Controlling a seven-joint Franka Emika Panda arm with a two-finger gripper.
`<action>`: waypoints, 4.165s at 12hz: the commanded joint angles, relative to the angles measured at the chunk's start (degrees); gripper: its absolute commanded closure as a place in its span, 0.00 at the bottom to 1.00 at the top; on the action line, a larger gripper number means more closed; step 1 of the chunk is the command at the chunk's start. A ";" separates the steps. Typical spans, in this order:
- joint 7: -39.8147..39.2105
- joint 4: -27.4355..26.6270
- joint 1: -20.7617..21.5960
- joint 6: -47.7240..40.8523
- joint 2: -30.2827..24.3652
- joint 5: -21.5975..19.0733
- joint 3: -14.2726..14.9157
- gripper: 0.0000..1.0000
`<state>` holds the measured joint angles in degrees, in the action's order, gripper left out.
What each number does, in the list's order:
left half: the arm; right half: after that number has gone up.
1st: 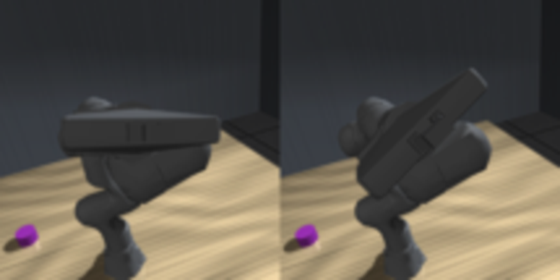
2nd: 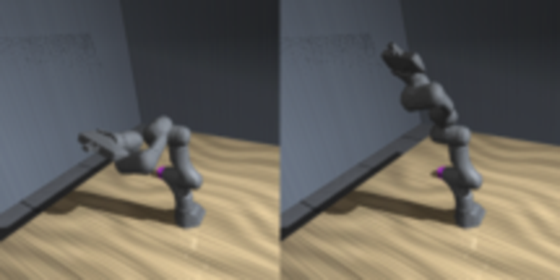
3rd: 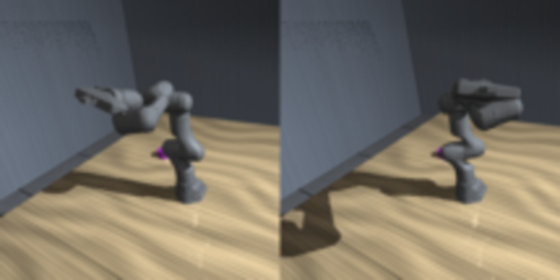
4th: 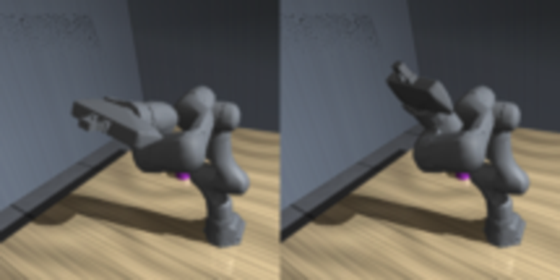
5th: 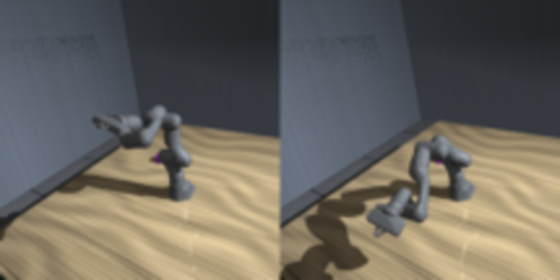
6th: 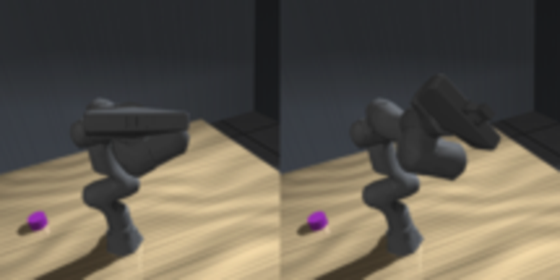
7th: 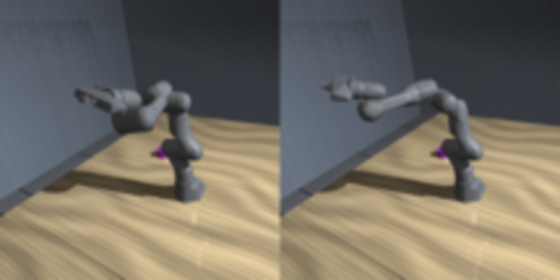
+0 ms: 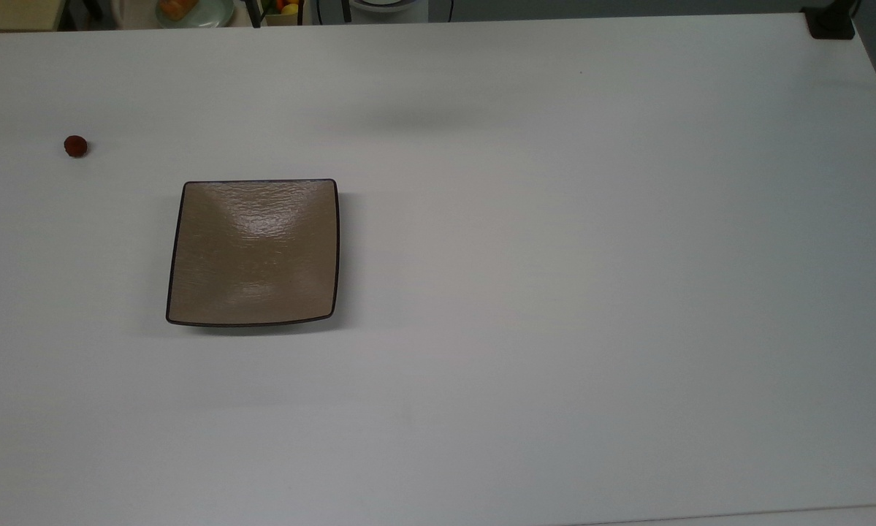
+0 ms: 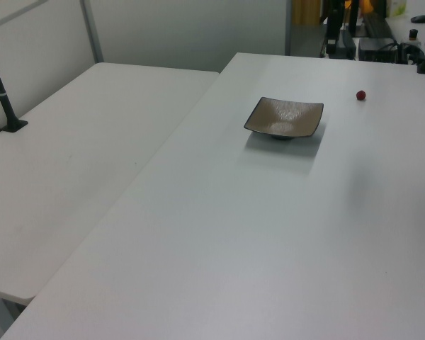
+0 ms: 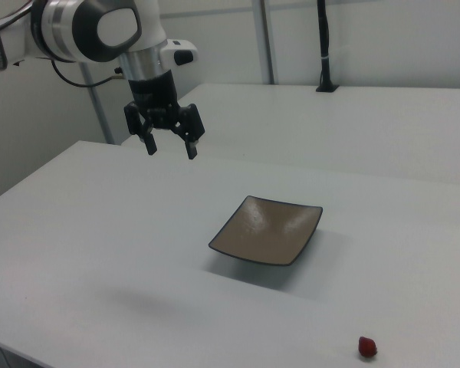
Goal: Strawberries on a ceramic plate
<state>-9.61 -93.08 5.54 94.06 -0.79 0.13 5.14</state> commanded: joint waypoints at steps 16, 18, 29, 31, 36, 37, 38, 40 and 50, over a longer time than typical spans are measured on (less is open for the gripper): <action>-7.33 -1.84 -1.06 0.69 -0.53 -1.18 1.19 0.00; -12.51 -2.28 -2.81 0.51 -0.61 -1.09 1.28 0.00; -30.10 -5.18 -10.64 6.83 0.79 -0.39 3.38 0.00; -32.83 -6.32 -10.82 10.08 1.40 -0.39 4.96 0.00; -38.90 -8.44 -10.90 15.45 3.16 -0.39 8.92 0.00; -39.17 -8.44 -10.82 15.54 3.43 -0.39 9.62 0.00; -39.61 -8.61 -10.90 15.54 3.78 -0.39 10.06 0.00; -40.31 -8.96 -11.78 15.54 4.31 -0.74 10.94 0.00; -49.28 -13.18 -16.00 27.57 10.89 -0.74 12.00 0.00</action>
<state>-55.81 -105.20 -10.48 118.02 8.74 0.14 16.03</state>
